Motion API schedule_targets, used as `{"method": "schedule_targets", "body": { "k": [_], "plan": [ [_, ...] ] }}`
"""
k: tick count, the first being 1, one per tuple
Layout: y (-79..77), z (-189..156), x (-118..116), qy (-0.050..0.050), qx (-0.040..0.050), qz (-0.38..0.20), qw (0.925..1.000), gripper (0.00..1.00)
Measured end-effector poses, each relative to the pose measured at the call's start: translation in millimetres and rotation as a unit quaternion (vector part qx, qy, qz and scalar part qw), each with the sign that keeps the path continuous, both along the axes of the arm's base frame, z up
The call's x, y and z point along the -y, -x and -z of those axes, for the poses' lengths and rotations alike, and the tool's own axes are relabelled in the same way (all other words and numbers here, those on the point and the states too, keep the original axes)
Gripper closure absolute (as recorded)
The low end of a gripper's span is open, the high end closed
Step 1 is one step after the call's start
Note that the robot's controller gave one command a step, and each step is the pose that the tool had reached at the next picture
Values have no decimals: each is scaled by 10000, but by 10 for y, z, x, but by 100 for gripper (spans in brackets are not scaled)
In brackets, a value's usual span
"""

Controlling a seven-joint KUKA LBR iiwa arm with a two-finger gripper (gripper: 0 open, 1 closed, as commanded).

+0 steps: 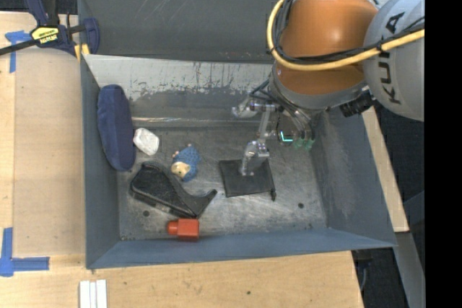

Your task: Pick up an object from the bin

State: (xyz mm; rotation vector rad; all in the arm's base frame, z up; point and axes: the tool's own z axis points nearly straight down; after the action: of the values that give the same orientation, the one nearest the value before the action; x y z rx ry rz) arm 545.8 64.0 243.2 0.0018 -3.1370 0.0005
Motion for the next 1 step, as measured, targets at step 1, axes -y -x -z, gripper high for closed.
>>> {"method": "schedule_targets", "body": {
  "k": [1],
  "plan": [
    [-252, 1703, 107, -8, 53, -2265, 9740, 0]
  ]
}}
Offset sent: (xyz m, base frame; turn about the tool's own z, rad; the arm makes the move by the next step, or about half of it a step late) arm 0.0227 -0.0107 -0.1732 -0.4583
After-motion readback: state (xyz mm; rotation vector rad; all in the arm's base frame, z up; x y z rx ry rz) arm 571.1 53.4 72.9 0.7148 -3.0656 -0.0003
